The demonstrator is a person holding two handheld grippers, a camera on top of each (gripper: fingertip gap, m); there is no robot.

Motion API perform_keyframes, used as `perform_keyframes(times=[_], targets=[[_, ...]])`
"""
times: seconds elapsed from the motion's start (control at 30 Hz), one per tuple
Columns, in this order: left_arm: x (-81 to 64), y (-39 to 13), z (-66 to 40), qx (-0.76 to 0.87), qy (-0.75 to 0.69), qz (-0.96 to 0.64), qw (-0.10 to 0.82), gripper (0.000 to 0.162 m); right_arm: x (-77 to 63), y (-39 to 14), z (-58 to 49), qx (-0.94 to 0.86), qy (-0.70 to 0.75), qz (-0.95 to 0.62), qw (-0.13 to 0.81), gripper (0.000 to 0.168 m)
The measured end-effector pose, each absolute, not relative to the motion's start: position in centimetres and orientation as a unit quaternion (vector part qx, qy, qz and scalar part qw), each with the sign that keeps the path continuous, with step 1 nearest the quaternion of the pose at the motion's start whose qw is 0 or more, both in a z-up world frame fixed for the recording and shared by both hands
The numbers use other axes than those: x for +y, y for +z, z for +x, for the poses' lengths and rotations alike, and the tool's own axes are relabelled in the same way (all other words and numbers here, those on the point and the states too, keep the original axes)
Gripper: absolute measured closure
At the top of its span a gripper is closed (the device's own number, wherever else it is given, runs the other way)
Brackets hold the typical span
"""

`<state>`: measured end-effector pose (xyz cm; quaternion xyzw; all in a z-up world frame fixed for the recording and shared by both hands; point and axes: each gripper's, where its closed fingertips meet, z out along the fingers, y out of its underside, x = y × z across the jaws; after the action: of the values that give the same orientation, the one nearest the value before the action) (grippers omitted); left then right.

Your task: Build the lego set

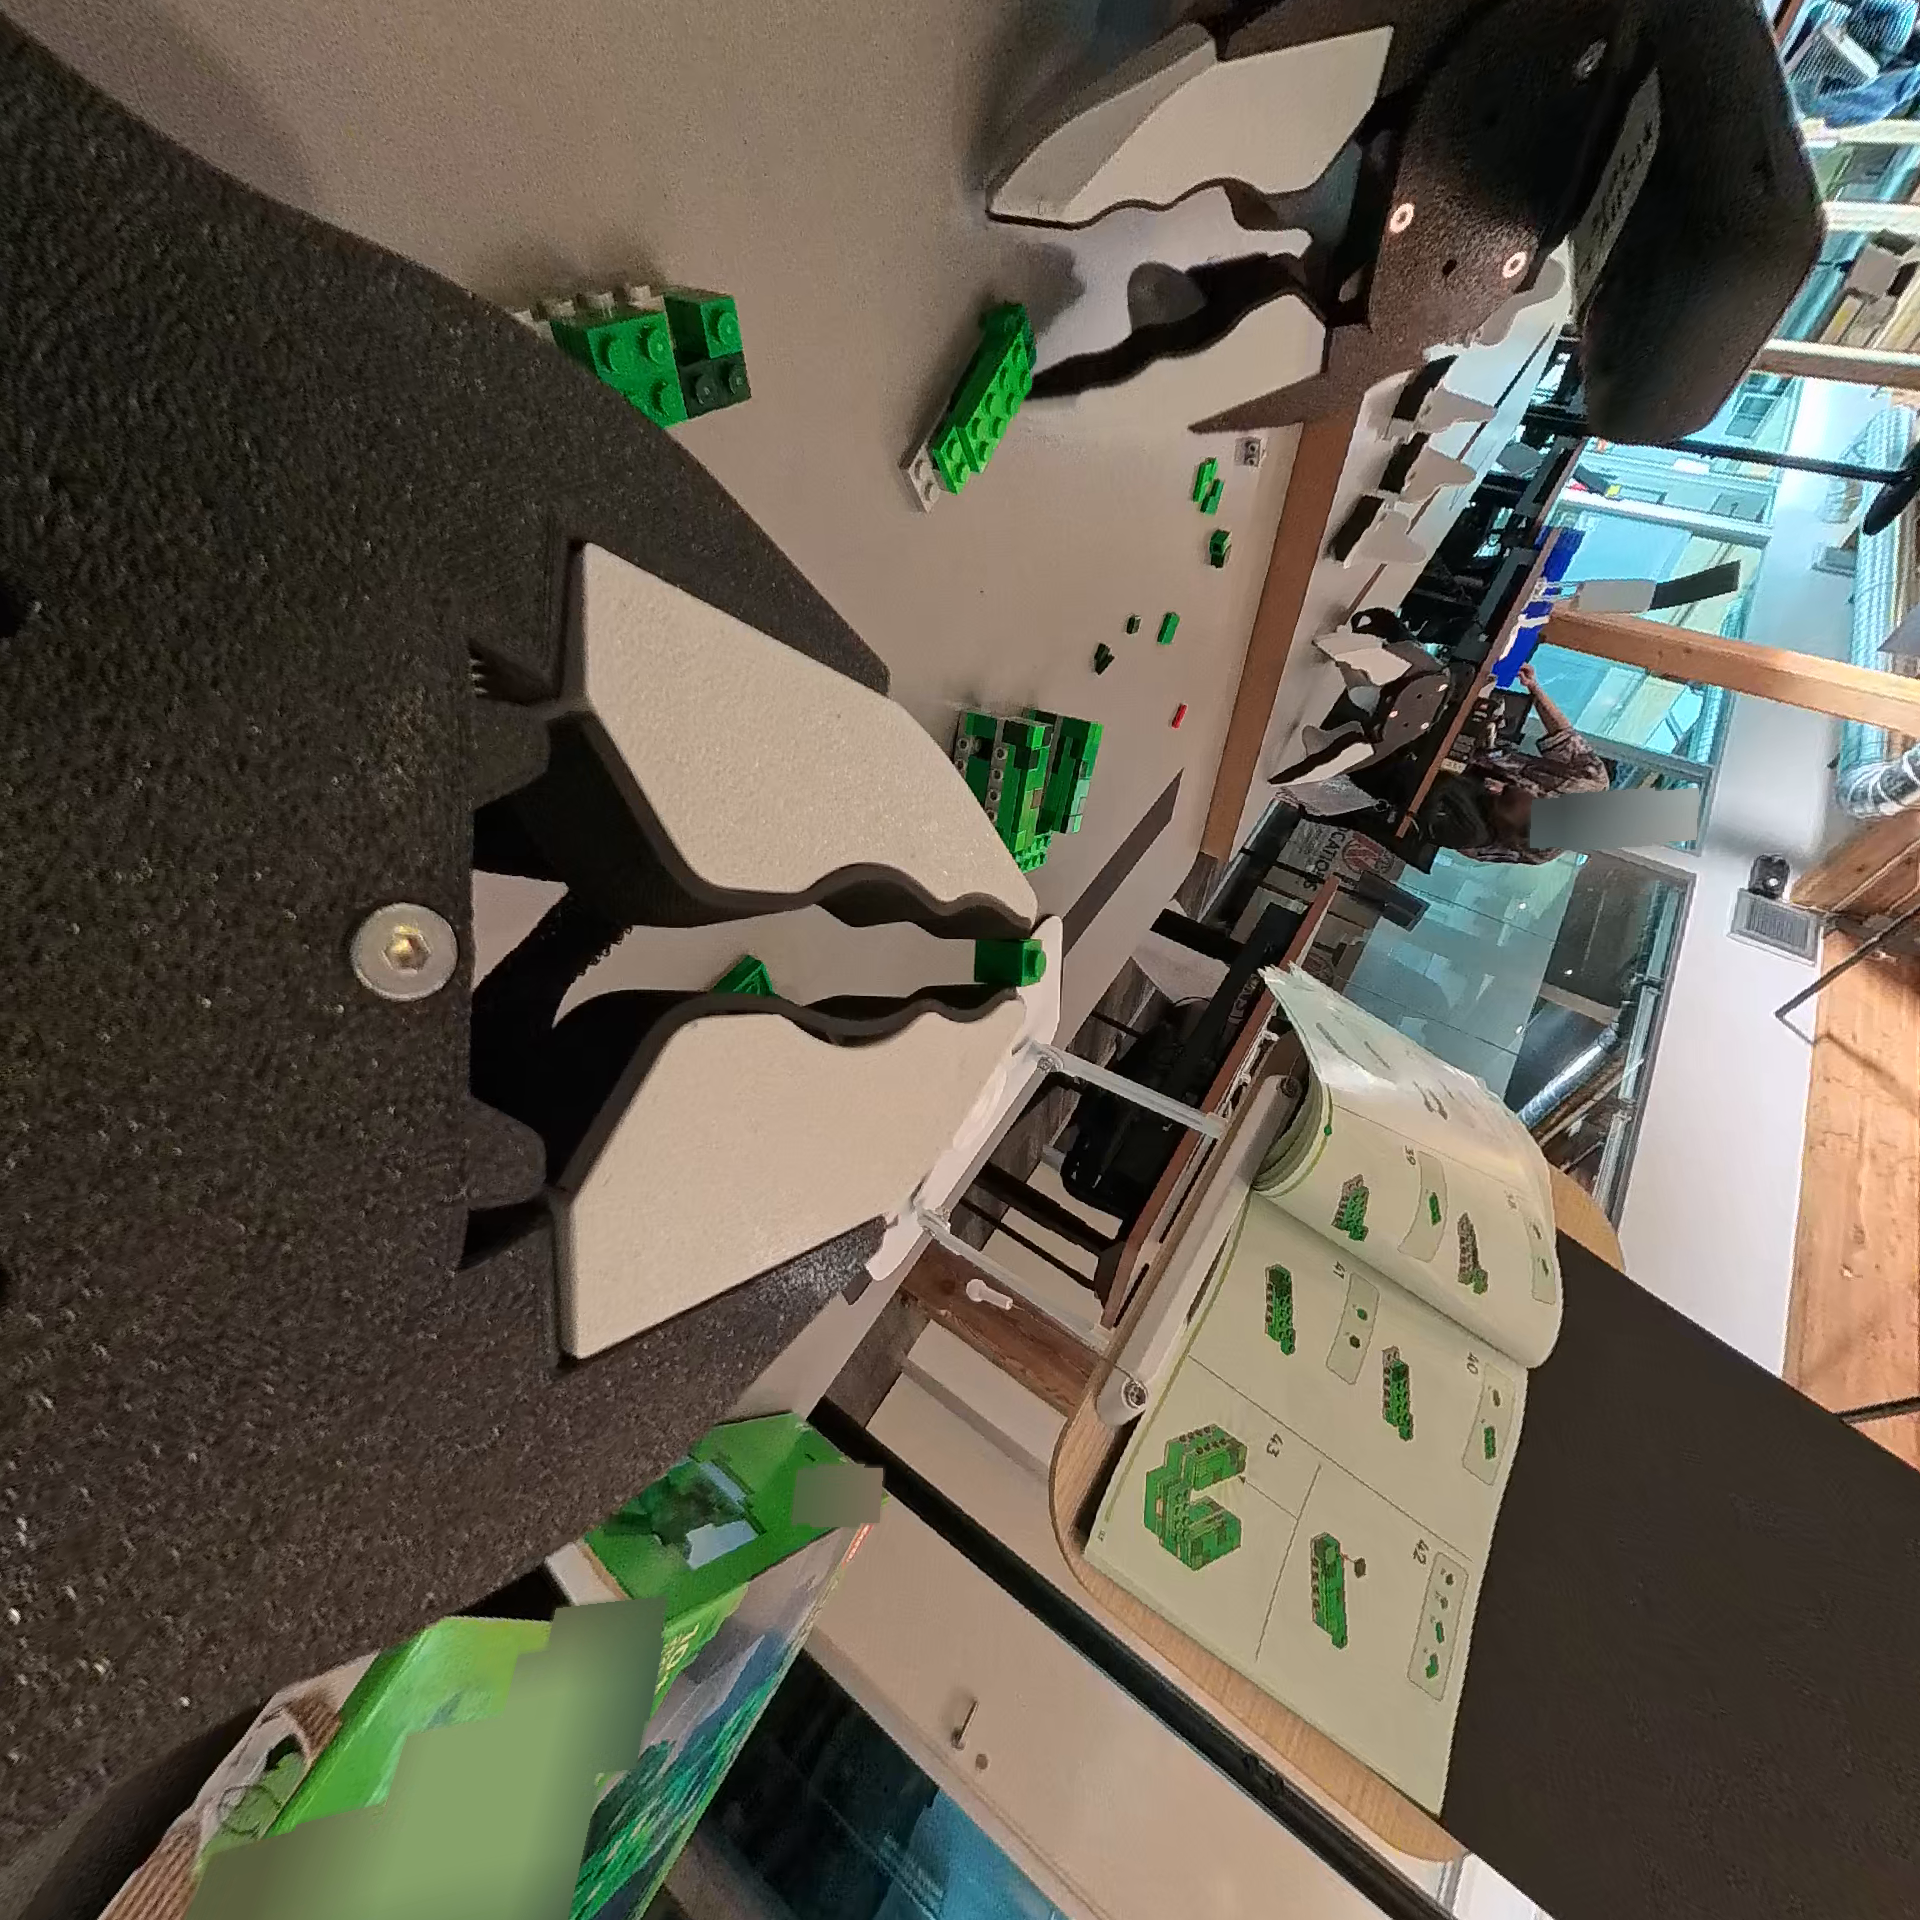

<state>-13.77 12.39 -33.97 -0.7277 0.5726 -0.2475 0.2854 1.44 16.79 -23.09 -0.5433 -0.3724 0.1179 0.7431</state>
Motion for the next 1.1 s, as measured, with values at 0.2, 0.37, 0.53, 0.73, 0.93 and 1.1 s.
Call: perform_keyframes(times=[0.2,0.37,0.53,0.73,0.93,1.1], targets=[[9.5,-33.3,-12.4,0.593,-0.336,-0.691,0.242,0.130,16.8,-23.1,1.4,-0.373,0.118,-0.543,0.743,0.161],[9.5,-32.7,-12.1,0.596,-0.337,-0.681,0.260,0.131,16.8,-23.1,1.5,-0.372,0.118,-0.543,0.743,0.161],[10.1,-33.3,-12.8,0.586,-0.323,-0.700,0.249,0.133,16.8,-23.2,1.4,-0.373,0.118,-0.544,0.742,0.160],[9.2,-33.8,-10.5,0.608,-0.327,-0.682,0.243,0.118,16.8,-23.2,1.4,-0.373,0.118,-0.544,0.742,0.160],[9.4,-32.1,-9.7,0.619,-0.325,-0.647,0.304,0.129,16.8,-23.1,1.4,-0.372,0.119,-0.544,0.743,0.161],[11.3,-31.3,-10.8,0.589,-0.308,-0.662,0.347,0.130,16.8,-23.1,1.4,-0.372,0.120,-0.544,0.742,0.161]])
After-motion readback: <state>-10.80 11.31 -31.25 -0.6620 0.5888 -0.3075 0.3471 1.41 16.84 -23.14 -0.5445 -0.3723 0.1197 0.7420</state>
